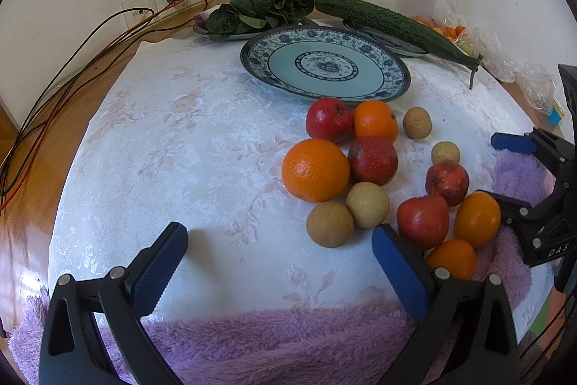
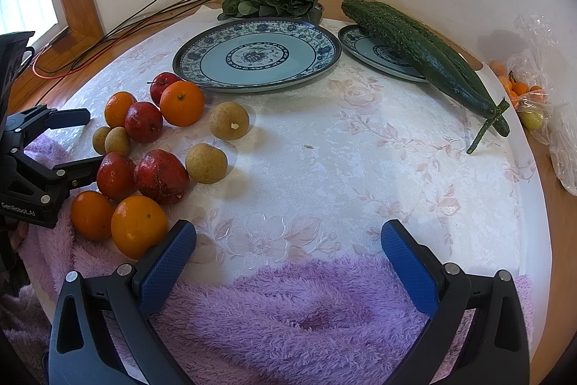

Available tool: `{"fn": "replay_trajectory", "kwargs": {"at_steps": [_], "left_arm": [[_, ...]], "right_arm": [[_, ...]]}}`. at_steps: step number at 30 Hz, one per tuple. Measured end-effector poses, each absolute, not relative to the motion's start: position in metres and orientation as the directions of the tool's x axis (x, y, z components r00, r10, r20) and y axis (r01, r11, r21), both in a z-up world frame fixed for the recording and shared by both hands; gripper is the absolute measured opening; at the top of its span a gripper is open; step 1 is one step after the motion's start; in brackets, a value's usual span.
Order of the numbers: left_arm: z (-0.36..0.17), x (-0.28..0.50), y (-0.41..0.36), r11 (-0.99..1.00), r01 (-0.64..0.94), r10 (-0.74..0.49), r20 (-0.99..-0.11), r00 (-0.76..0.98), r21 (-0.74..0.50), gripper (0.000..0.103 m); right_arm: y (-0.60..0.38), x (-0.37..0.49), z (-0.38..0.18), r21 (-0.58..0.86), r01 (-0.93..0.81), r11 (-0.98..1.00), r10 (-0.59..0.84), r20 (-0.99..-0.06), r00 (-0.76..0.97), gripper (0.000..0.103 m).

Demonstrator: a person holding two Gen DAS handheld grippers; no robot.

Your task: Organize fruits

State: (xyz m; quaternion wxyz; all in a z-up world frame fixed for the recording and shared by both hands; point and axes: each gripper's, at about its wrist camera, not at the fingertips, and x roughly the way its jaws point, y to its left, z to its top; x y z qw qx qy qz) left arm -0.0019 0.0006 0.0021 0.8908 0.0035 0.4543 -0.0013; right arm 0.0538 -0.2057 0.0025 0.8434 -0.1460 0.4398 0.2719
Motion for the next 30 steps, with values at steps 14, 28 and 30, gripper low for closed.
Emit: {"fn": "replay_trajectory", "kwargs": {"at_steps": [14,28,30], "left_arm": [[0.0018,-0.0021,0.0005,1.000,0.005,0.001,-0.809,0.588,0.005,0.103],[0.0035,-0.0017,0.0017,1.000,0.011,-0.004,-0.813,0.583,0.003,0.103],[0.0035,-0.0014,0.0018,1.000,0.010,-0.004,-0.813,0.582,0.002,0.103]], "right_arm": [[-0.2057,0.0538,0.0025,-0.007,-0.587,0.809,0.330,-0.821,0.465,0.103],[-0.2057,0.0539,0.0025,-0.007,-0.587,0.809,0.330,-0.821,0.465,0.103],[-0.2057,0.0538,0.0025,-0.007,-0.587,0.809,0.330,-0.821,0.465,0.103]]}}
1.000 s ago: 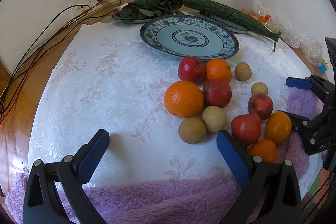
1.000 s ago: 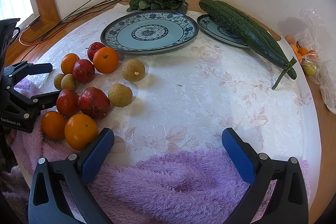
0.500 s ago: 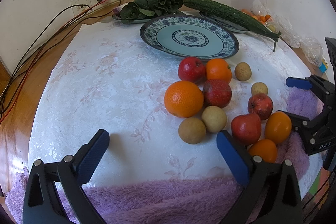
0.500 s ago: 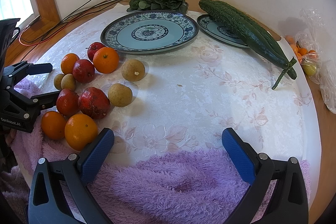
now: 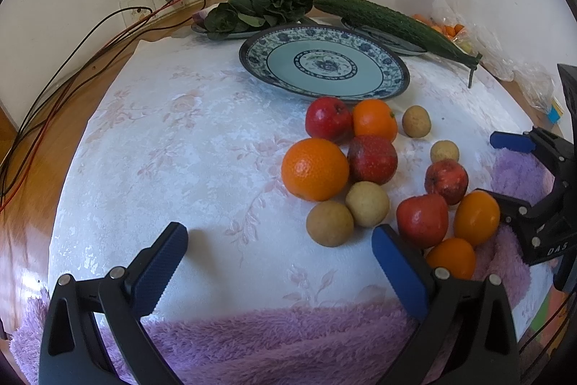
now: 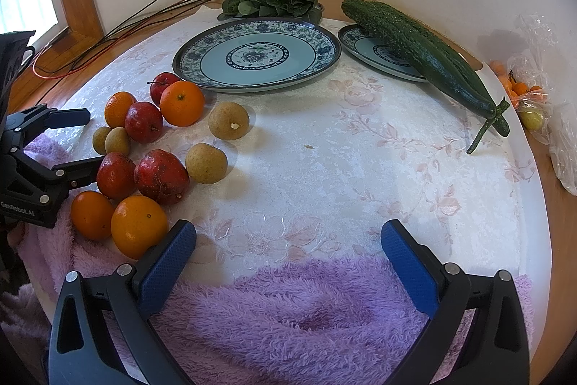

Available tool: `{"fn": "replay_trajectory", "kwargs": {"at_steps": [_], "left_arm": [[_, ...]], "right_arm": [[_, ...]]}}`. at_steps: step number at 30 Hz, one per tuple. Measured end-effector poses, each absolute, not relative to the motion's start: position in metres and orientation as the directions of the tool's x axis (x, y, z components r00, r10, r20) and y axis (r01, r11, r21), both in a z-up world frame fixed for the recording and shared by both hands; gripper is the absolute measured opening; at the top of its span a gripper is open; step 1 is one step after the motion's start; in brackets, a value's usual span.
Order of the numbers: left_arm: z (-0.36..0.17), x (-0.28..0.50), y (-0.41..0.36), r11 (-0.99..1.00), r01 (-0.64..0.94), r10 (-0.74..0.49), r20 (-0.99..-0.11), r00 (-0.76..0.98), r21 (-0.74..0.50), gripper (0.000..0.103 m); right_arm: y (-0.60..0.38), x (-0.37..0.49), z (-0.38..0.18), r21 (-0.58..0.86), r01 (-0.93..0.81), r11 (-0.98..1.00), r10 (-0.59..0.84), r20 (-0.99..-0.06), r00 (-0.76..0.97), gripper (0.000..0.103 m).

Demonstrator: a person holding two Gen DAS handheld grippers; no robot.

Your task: Organize fruits

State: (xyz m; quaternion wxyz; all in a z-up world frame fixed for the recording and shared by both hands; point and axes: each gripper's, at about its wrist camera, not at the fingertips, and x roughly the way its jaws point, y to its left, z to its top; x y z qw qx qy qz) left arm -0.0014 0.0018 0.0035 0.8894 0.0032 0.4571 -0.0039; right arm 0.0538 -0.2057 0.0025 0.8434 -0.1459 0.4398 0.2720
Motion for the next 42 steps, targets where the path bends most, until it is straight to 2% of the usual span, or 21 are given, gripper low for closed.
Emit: {"fn": "replay_trajectory", "kwargs": {"at_steps": [42], "left_arm": [[0.0009,-0.0053,-0.0015,1.000,0.023,-0.010,-0.812,0.583,0.004,0.103]], "right_arm": [[-0.2057,0.0539,0.0025,-0.006,-0.587,0.809,0.330,-0.822,0.464,0.103]]}}
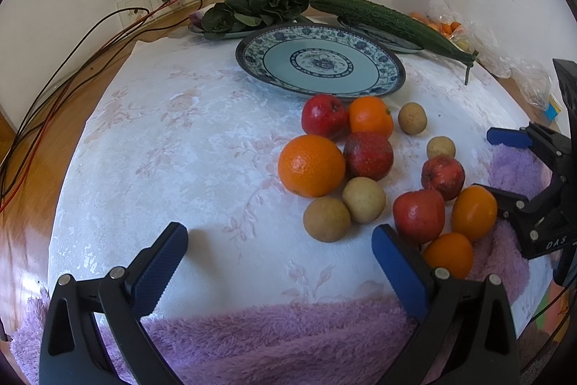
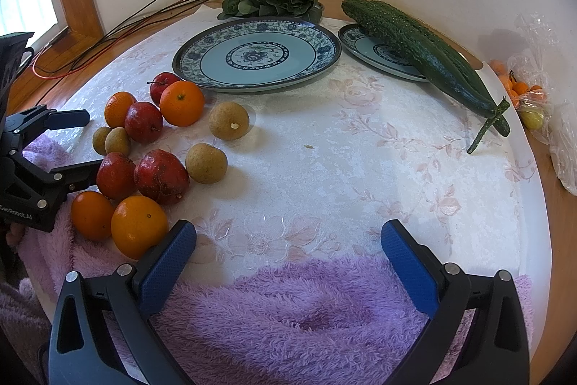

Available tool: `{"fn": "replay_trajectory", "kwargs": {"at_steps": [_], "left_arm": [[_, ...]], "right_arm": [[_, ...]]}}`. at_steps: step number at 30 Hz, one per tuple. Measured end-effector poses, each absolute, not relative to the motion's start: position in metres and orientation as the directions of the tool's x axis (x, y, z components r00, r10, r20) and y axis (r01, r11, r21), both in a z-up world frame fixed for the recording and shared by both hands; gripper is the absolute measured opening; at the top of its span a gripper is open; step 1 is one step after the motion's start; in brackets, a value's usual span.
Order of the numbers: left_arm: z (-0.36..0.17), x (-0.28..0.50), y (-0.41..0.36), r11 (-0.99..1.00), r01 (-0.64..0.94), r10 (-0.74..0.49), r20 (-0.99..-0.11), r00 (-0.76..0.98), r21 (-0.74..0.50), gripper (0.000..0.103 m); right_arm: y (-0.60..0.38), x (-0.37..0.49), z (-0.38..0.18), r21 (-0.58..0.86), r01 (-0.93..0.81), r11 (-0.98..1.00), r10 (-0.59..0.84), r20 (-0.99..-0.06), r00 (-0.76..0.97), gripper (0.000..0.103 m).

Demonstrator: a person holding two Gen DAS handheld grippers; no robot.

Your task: Organize fruits

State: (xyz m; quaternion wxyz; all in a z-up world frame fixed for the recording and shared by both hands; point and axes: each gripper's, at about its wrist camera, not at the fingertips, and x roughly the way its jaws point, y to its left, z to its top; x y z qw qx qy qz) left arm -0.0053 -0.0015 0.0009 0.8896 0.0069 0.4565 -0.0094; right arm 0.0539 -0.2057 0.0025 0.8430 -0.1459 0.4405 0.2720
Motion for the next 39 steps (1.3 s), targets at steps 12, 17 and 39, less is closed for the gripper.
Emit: {"fn": "replay_trajectory", "kwargs": {"at_steps": [12,17,39], "left_arm": [[0.010,-0.001,0.006,0.999,0.007,-0.031,-0.827,0.562,-0.033,0.092],[0.017,0.002,0.008,0.998,-0.002,-0.048,-0.818,0.574,-0.060,0.087],[0.007,0.004,-0.010,1.000,-0.001,0.005,-0.778,0.628,0.005,0.070]], "right_arm": [[-0.211,0.055,0.010,0.041,-0.560,0.828,0.346,-0.822,0.453,0.093],[-0.211,0.049,0.020,0.046,-0.561,0.827,0.367,-0.800,0.475,0.092],[-0.209,0.043,0.024,0.116,-0.511,0.852,0.394,-0.785,0.479,0.085]]}}
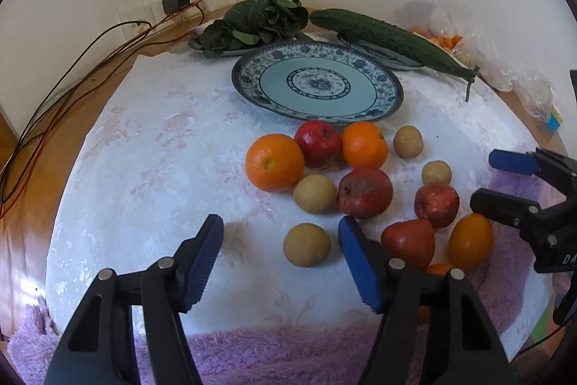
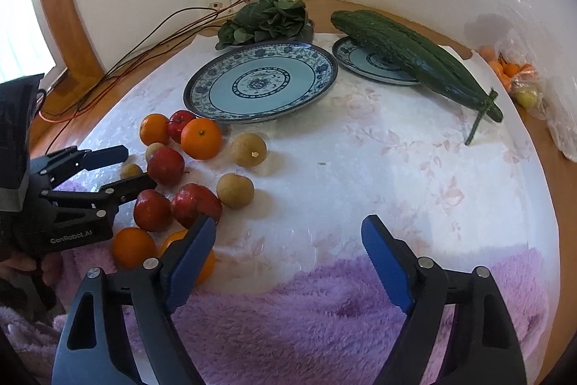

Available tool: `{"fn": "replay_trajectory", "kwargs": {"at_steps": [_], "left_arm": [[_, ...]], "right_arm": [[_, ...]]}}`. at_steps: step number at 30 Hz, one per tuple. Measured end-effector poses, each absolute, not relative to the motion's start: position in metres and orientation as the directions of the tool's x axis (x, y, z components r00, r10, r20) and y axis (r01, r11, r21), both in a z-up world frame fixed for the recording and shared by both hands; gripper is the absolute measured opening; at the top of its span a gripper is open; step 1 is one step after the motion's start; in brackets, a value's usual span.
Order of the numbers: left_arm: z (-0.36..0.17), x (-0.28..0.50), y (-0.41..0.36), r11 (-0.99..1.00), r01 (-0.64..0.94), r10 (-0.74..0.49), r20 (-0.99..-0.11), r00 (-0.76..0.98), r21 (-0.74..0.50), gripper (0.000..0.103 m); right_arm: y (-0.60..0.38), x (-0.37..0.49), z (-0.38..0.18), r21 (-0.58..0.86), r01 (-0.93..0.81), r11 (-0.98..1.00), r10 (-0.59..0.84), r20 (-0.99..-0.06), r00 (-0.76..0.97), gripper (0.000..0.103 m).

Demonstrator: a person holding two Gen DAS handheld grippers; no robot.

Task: Organize fruits
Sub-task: 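Grasp an orange with the right tool while the left tool grasps a small brown fruit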

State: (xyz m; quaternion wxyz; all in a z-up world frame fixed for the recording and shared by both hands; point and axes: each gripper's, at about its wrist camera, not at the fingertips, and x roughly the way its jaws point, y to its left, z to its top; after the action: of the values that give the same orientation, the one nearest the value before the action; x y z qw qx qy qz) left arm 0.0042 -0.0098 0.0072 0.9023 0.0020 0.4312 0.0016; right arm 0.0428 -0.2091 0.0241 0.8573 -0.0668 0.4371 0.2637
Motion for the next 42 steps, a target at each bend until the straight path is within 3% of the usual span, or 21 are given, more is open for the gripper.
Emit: {"fn": "replay_trajectory", "kwargs": {"at_steps": [12,17,21,25,31,42], "left_arm": [[0.007,0.004,-0.010,1.000,0.000,0.001,-0.776,0.631,0.002,0.070],[0.007,0.004,-0.010,1.000,-0.001,0.001,-0.774,0.633,0.001,0.069],[0.008,0.003,-0.007,1.000,-0.019,0.010,-0.771,0.636,-0.002,0.061],[0.010,-0.001,-0.005,1.000,-0.015,0.004,-0.766,0.643,-0.007,0.041],[0.010,-0.005,-0.006,1.000,0.002,-0.019,-0.762,0.647,-0.023,0.026],[0.027,-0.009,0.002,0.995,0.005,-0.080,-0.767,0.636,-0.100,0.026]], "right_arm": [[-0.212,0.012,0.038,0.139,-0.498,0.856,0.422,-0.745,0.517,0.075],[-0.197,0.002,0.033,0.153,-0.542,0.827,0.453,-0.751,0.480,0.053],[-0.189,0.006,0.025,0.199,-0.549,0.812,0.479,-0.764,0.431,0.049],[-0.180,0.005,0.023,0.190,-0.575,0.796,0.484,-0.770,0.416,0.040],[-0.178,0.006,0.020,0.200,-0.572,0.796,0.488,-0.771,0.409,0.037],[-0.182,0.004,0.031,0.202,-0.578,0.790,0.507,-0.745,0.433,0.036]]}}
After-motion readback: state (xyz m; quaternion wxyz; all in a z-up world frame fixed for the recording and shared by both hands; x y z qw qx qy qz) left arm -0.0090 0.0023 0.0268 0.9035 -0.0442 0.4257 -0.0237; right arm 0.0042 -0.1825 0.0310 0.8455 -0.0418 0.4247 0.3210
